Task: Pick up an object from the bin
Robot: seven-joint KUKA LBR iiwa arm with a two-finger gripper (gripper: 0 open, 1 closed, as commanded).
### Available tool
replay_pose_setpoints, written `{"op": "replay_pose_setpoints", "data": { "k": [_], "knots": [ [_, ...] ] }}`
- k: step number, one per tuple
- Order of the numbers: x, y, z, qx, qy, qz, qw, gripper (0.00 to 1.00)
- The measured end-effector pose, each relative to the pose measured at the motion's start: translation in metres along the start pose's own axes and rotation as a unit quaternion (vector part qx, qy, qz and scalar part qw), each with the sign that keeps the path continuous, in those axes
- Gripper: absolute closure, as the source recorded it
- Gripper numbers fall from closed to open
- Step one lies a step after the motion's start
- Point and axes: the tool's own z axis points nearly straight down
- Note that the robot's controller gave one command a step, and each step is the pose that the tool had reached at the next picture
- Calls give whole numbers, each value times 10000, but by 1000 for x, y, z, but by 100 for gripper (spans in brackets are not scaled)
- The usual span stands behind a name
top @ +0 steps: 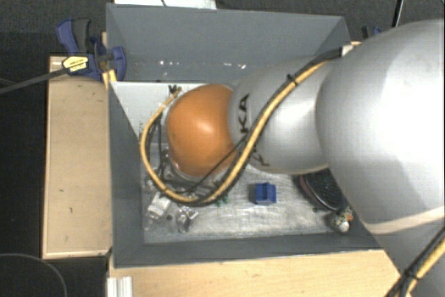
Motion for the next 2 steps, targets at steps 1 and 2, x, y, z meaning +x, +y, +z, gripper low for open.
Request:
{"op": "replay_pose_setpoints", "data": {
  "k": [1, 2],
  "knots": [
    [0, 0, -1, -1, -2, 32, 10000, 100],
    [4, 10, -153, 12, -55, -78, 10000, 100]
  ]
}}
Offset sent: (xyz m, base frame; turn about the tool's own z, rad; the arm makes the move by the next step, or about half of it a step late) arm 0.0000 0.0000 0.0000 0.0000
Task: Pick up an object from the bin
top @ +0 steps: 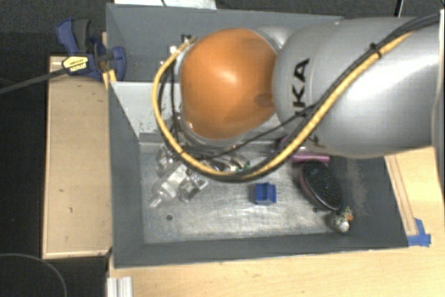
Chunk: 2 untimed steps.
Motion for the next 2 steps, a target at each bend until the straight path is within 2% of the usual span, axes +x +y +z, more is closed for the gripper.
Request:
{"op": "replay_pose_setpoints", "data": {
  "k": [1, 2],
  "knots": [
    [2, 0, 5, -12, 45, 31, 10000, 100],
    [2, 0, 5, -13, 48, 52, 10000, 100]
  ]
}}
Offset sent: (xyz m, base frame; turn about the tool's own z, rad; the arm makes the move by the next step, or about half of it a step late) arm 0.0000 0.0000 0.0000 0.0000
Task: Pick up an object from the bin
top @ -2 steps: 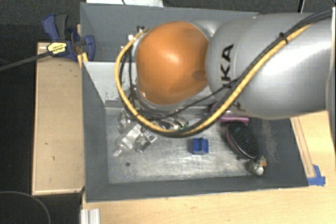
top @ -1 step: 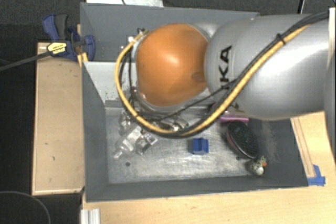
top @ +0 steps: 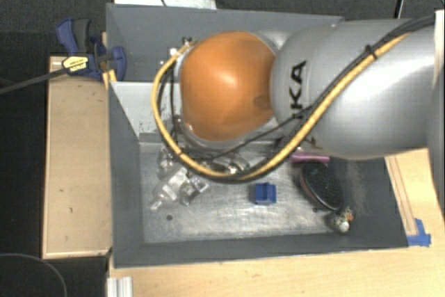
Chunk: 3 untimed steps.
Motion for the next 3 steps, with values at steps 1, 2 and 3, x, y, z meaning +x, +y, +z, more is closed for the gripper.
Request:
{"op": "replay_pose_setpoints", "data": {
  "k": [1, 2, 3],
  "knots": [
    [0, 0, 0, 0, 2, 18, 10000, 100],
    [0, 0, 0, -1, 4, 32, 10000, 100],
    [0, 0, 0, -1, 6, -47, 10000, 100]
  ]
}}
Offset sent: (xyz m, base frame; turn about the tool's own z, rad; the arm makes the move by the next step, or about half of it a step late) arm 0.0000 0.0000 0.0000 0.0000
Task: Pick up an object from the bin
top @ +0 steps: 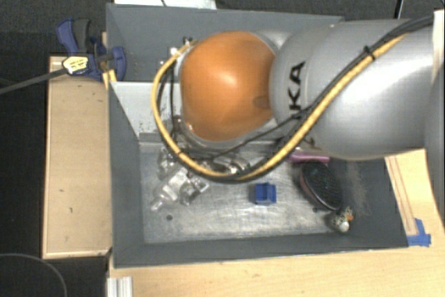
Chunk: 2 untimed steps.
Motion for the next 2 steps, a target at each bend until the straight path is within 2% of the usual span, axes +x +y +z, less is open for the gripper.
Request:
{"op": "replay_pose_setpoints", "data": {
  "k": [2],
  "knots": [
    [0, 0, 0, 0, 2, 24, 10000, 100]
  ]
}}
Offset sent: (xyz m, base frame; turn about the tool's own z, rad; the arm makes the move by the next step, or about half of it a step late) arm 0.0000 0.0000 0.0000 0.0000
